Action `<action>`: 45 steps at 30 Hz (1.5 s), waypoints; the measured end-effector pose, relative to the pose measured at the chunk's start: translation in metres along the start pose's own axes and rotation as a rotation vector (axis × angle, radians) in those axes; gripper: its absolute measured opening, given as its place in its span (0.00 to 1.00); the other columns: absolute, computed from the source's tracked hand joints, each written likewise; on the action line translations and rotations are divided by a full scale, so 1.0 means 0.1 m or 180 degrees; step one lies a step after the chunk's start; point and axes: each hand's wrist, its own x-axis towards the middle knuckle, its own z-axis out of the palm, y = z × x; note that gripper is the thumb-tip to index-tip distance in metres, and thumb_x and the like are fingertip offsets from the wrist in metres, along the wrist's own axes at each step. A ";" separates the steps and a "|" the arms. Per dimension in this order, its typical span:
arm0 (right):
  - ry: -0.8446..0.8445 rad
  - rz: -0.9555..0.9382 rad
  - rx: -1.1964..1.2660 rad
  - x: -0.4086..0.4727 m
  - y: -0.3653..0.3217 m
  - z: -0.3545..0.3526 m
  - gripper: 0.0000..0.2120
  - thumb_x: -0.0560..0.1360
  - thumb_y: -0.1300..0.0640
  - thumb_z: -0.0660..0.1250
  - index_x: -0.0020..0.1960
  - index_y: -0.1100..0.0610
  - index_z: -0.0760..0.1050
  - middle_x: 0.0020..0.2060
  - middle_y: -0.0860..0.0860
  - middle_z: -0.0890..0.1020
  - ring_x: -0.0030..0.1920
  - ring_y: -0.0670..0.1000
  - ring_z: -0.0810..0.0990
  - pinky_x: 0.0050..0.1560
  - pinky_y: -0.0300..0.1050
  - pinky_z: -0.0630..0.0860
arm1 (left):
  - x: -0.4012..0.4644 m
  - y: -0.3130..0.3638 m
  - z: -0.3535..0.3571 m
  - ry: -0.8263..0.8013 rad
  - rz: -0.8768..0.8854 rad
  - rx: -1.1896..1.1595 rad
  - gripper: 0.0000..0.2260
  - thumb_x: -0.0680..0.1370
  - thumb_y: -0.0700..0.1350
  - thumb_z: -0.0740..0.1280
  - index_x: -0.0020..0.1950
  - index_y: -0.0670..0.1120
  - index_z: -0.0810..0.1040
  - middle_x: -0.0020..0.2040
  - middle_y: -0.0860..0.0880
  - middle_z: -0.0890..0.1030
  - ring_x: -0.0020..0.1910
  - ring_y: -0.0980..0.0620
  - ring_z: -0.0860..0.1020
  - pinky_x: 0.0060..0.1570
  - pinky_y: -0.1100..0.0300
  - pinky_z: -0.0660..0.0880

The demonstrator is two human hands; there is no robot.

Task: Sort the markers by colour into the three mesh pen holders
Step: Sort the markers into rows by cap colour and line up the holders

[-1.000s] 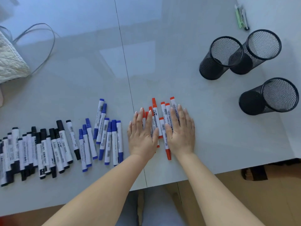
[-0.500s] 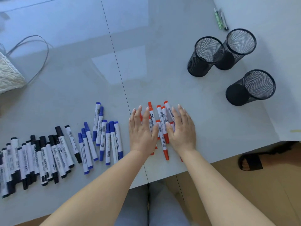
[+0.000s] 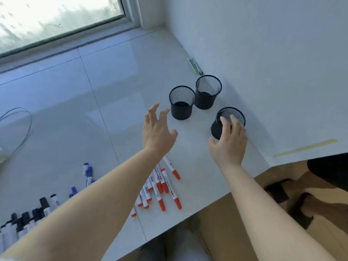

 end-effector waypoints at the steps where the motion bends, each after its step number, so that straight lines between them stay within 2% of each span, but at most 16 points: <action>1: -0.0121 -0.0018 -0.0048 0.09 0.06 -0.01 0.29 0.68 0.58 0.68 0.67 0.59 0.66 0.69 0.59 0.66 0.70 0.61 0.62 0.66 0.58 0.62 | 0.11 0.07 0.00 -0.0035 0.0003 0.0065 0.27 0.72 0.47 0.66 0.70 0.48 0.62 0.72 0.47 0.53 0.70 0.45 0.55 0.70 0.53 0.58; 5: -0.0508 -0.0200 -0.0302 0.45 0.27 -0.01 0.34 0.67 0.51 0.69 0.71 0.54 0.62 0.72 0.56 0.61 0.71 0.58 0.58 0.66 0.56 0.60 | 0.53 0.29 0.09 -0.0309 0.0005 0.0429 0.31 0.72 0.53 0.67 0.72 0.50 0.59 0.73 0.47 0.54 0.71 0.44 0.54 0.69 0.51 0.58; 9: -0.0899 -0.0302 -0.0514 0.65 0.43 0.07 0.38 0.68 0.45 0.66 0.73 0.50 0.56 0.73 0.52 0.57 0.72 0.56 0.54 0.67 0.54 0.60 | 0.84 0.38 0.21 -0.0540 -0.0061 0.0674 0.37 0.70 0.57 0.68 0.74 0.55 0.54 0.75 0.48 0.50 0.72 0.43 0.51 0.70 0.48 0.56; 12: -0.0949 -0.0363 -0.0561 0.70 0.52 0.13 0.38 0.68 0.44 0.66 0.74 0.50 0.55 0.73 0.53 0.56 0.72 0.57 0.53 0.65 0.54 0.64 | 1.01 0.39 0.28 -0.0713 -0.0183 0.0675 0.40 0.68 0.59 0.69 0.74 0.59 0.50 0.76 0.50 0.47 0.73 0.43 0.49 0.69 0.45 0.58; 15: -0.0966 -0.0281 -0.0528 0.70 0.55 0.18 0.39 0.68 0.45 0.67 0.74 0.49 0.54 0.72 0.54 0.57 0.70 0.59 0.55 0.59 0.54 0.70 | 1.16 0.35 0.30 -0.0936 -0.0249 0.0510 0.42 0.68 0.60 0.69 0.74 0.61 0.47 0.76 0.52 0.44 0.73 0.43 0.50 0.65 0.44 0.65; 18: -0.0959 -0.0200 -0.0437 0.73 0.50 0.22 0.39 0.66 0.47 0.69 0.72 0.50 0.56 0.68 0.56 0.59 0.64 0.60 0.60 0.53 0.53 0.74 | 1.27 0.31 0.28 -0.1161 -0.0108 0.0543 0.42 0.67 0.58 0.70 0.74 0.60 0.48 0.74 0.53 0.50 0.71 0.44 0.57 0.58 0.48 0.70; 21: -0.0989 -0.0090 -0.0430 0.74 0.44 0.24 0.39 0.64 0.47 0.70 0.71 0.50 0.58 0.65 0.55 0.60 0.61 0.60 0.62 0.53 0.53 0.75 | 1.29 0.29 0.27 -0.1074 -0.0036 0.0494 0.41 0.64 0.54 0.71 0.72 0.58 0.54 0.68 0.50 0.59 0.67 0.46 0.63 0.50 0.54 0.70; 24: -0.1045 -0.0075 -0.0471 0.72 0.35 0.24 0.39 0.63 0.47 0.70 0.70 0.50 0.58 0.64 0.55 0.61 0.59 0.59 0.62 0.54 0.51 0.73 | 1.20 0.21 0.23 -0.1015 -0.0120 0.0404 0.40 0.63 0.52 0.72 0.71 0.55 0.57 0.65 0.48 0.62 0.65 0.47 0.64 0.49 0.56 0.70; 28: -0.0959 -0.0225 -0.0280 0.64 -0.02 0.23 0.38 0.63 0.48 0.69 0.70 0.49 0.60 0.62 0.53 0.61 0.57 0.58 0.62 0.51 0.49 0.74 | 0.96 -0.04 0.03 -0.0839 -0.0350 0.0186 0.40 0.63 0.53 0.72 0.71 0.55 0.57 0.65 0.48 0.61 0.66 0.47 0.63 0.51 0.55 0.72; 32: -0.0995 -0.0447 -0.0121 0.53 -0.58 0.24 0.37 0.63 0.47 0.70 0.69 0.49 0.60 0.64 0.53 0.61 0.58 0.58 0.62 0.51 0.49 0.73 | 0.66 -0.42 -0.36 -0.0619 -0.0534 -0.0029 0.40 0.64 0.54 0.73 0.71 0.55 0.56 0.66 0.49 0.60 0.66 0.48 0.62 0.47 0.57 0.70; 35: -0.1116 -0.0600 -0.0022 0.44 -1.10 0.35 0.38 0.64 0.44 0.69 0.69 0.49 0.58 0.63 0.53 0.59 0.60 0.58 0.61 0.51 0.48 0.73 | 0.47 -0.88 -0.73 -0.0427 -0.0702 0.0000 0.41 0.63 0.53 0.73 0.71 0.55 0.56 0.65 0.49 0.60 0.65 0.47 0.63 0.48 0.57 0.70; 38: -0.1291 -0.0898 -0.0041 0.34 -1.63 0.52 0.38 0.65 0.44 0.68 0.70 0.48 0.56 0.63 0.53 0.58 0.61 0.57 0.61 0.46 0.46 0.73 | 0.30 -1.45 -1.07 -0.0281 -0.0954 0.0049 0.41 0.64 0.53 0.73 0.72 0.55 0.57 0.65 0.48 0.61 0.65 0.47 0.64 0.52 0.55 0.71; 43: -0.1531 -0.1131 -0.0183 0.14 -2.26 0.81 0.38 0.67 0.44 0.67 0.72 0.49 0.53 0.66 0.53 0.59 0.62 0.56 0.63 0.46 0.47 0.75 | 0.04 -2.24 -1.44 -0.0270 -0.1328 0.0203 0.40 0.64 0.54 0.73 0.72 0.55 0.57 0.65 0.48 0.60 0.65 0.47 0.63 0.48 0.56 0.69; 45: -0.1563 -0.1242 -0.0310 0.10 -2.46 0.89 0.39 0.67 0.44 0.67 0.72 0.50 0.53 0.67 0.53 0.58 0.62 0.57 0.63 0.46 0.47 0.75 | -0.03 -2.47 -1.53 -0.0266 -0.1414 0.0210 0.40 0.64 0.54 0.73 0.72 0.55 0.57 0.65 0.48 0.61 0.65 0.47 0.63 0.49 0.54 0.70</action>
